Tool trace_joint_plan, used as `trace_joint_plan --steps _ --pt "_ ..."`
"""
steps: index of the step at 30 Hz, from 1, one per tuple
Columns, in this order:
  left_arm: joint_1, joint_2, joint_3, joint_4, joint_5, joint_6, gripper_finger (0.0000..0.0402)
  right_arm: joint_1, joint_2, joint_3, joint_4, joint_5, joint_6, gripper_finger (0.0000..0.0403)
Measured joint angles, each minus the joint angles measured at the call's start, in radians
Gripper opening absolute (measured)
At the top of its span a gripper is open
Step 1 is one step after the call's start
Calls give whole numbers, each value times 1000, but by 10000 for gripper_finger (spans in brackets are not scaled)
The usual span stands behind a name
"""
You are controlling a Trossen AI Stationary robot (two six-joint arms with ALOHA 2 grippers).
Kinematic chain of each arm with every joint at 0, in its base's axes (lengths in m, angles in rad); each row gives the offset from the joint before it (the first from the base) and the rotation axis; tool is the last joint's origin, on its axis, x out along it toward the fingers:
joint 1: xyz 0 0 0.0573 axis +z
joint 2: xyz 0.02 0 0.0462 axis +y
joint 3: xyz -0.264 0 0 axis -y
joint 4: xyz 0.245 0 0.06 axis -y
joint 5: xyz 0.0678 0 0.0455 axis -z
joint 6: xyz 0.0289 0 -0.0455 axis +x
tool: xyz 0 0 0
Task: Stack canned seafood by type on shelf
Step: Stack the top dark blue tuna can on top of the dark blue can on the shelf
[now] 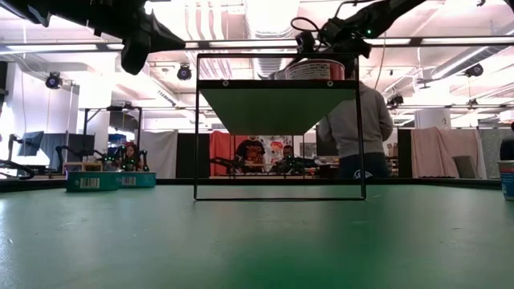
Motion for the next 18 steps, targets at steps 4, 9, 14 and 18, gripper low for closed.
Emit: trace_joint_plan --steps 4,9,14,18 --pt "0 0 0 0 0 0 0 1 0 0 -1 -3 0 314" --pt "0 0 0 0 0 -7 0 1 0 0 -4 2 -3 313" --pt "0 0 0 -3 0 -10 0 1 0 6 -14 20 -25 313" --pt "0 0 0 -4 0 -13 0 3 -3 8 -13 26 -49 313"
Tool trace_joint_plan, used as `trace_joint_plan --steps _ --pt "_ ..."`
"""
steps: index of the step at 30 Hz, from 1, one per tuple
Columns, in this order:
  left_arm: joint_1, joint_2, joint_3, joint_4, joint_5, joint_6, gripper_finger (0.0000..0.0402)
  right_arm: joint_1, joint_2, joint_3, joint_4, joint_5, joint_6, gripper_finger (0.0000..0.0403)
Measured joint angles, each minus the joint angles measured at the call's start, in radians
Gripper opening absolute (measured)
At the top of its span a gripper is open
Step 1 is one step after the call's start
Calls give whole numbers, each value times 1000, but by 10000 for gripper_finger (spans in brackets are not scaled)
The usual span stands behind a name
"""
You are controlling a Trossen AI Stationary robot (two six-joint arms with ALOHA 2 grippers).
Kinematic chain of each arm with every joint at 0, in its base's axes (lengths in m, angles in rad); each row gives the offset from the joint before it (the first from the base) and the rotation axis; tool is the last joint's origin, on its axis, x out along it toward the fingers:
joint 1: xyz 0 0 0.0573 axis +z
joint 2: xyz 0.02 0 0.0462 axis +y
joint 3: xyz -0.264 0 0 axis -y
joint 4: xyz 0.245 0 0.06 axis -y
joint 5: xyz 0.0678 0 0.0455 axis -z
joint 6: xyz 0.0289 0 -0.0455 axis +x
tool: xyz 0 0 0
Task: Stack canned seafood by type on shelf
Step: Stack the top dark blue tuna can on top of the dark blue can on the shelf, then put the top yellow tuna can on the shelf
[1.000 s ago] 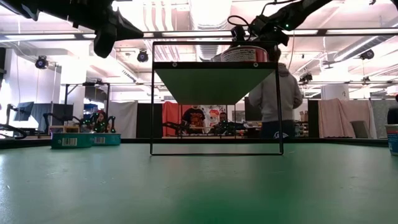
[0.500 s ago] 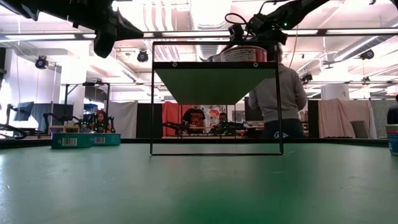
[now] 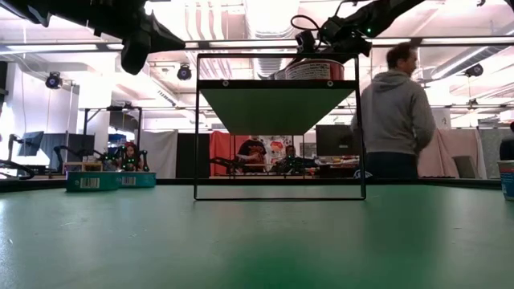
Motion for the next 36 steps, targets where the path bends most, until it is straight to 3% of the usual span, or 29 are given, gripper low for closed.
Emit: trace_joint_plan --steps 28,36 --pt "0 0 0 -1 0 -17 0 65 -13 2 5 103 -278 313" --pt "0 0 0 -2 0 -21 0 78 -19 2 -57 204 -336 313"
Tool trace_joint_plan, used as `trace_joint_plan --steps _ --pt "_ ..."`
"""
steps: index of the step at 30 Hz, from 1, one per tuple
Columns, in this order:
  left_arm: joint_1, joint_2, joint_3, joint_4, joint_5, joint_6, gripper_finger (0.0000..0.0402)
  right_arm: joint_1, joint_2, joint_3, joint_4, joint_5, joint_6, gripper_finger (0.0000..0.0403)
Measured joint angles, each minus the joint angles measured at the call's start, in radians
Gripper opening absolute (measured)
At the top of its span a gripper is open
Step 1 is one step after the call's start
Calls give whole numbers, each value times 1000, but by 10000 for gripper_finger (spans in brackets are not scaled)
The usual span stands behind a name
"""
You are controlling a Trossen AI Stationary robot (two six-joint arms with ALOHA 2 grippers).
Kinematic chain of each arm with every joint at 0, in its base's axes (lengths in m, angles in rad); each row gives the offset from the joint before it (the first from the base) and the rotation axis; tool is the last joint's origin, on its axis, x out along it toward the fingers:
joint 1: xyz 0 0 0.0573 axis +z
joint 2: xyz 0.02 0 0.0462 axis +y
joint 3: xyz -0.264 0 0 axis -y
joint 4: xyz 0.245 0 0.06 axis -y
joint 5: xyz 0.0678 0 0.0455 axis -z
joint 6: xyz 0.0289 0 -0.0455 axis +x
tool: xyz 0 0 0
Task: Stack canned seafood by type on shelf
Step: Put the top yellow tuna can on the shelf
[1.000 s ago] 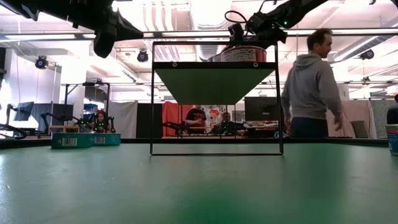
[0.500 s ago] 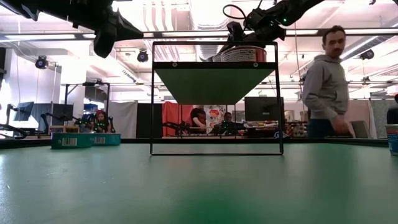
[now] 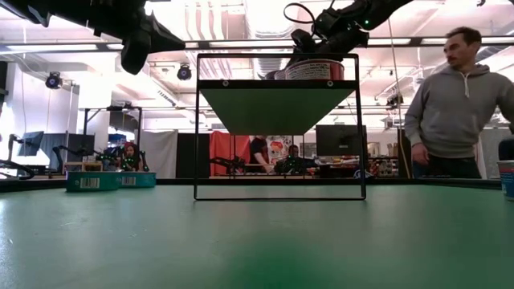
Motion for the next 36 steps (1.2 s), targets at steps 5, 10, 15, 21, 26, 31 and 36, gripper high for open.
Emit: trace_joint_plan --steps 5,10,15,21,26,31,36 --pt "0 0 0 -1 0 -5 0 0 -9 0 3 21 -8 313" --pt "0 0 0 -1 0 -11 0 -2 -41 0 11 61 -14 313" --pt "0 0 0 -1 0 -11 0 2 -63 0 11 72 -15 313" --pt "0 0 0 -3 0 -20 0 42 -110 0 17 171 -105 313" --pt "0 0 0 -4 7 -29 0 119 -170 0 14 395 -212 313" --pt "0 0 0 -5 11 -37 0 195 -205 0 6 450 -327 313" --pt "3 0 0 -4 114 -64 0 250 -219 0 -46 585 -302 313"
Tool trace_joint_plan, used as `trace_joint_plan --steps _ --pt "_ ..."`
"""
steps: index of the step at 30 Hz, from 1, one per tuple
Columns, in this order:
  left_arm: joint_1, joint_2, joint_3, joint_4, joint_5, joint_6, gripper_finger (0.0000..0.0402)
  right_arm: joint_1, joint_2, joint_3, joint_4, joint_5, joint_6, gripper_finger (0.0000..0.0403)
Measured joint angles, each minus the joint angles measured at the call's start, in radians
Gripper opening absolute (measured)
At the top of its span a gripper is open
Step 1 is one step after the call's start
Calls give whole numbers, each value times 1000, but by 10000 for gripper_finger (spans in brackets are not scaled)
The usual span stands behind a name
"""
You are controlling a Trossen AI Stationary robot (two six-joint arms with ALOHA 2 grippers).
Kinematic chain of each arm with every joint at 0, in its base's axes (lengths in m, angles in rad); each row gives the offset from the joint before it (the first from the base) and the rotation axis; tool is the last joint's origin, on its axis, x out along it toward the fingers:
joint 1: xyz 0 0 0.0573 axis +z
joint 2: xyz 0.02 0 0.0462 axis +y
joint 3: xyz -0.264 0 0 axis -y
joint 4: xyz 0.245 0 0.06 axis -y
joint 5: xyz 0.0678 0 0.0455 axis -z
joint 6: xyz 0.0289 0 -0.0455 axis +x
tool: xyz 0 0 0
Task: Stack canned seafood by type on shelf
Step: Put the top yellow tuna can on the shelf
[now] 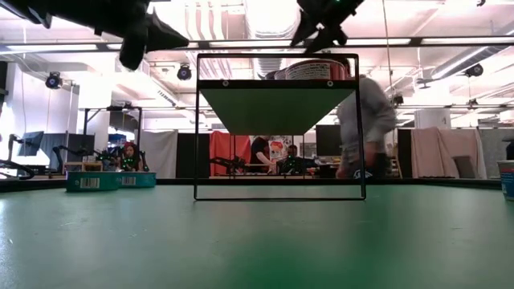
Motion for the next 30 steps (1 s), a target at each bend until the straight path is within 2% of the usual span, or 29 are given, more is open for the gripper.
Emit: trace_joint_plan --steps 4,7,9,14,19,23,26,30 --pt "17 0 0 34 45 -31 0 47 -8 -1 -76 207 -1 313" --pt "47 0 0 53 48 -44 0 74 -8 -2 -117 285 15 313" --pt "77 1 1 61 89 -62 0 89 -10 -3 -126 294 31 313" --pt "180 63 53 68 305 -115 0 125 -21 -8 -123 295 33 313" --pt "293 221 181 43 404 -169 0 149 -37 -16 -122 304 42 313" --pt "372 356 298 -9 525 -205 0 161 -43 -39 -123 304 58 313" --pt "421 455 392 -38 543 -238 0 163 -51 -61 -123 303 65 313" --pt "473 592 542 -161 544 -264 0 161 -60 -87 -122 304 73 313"
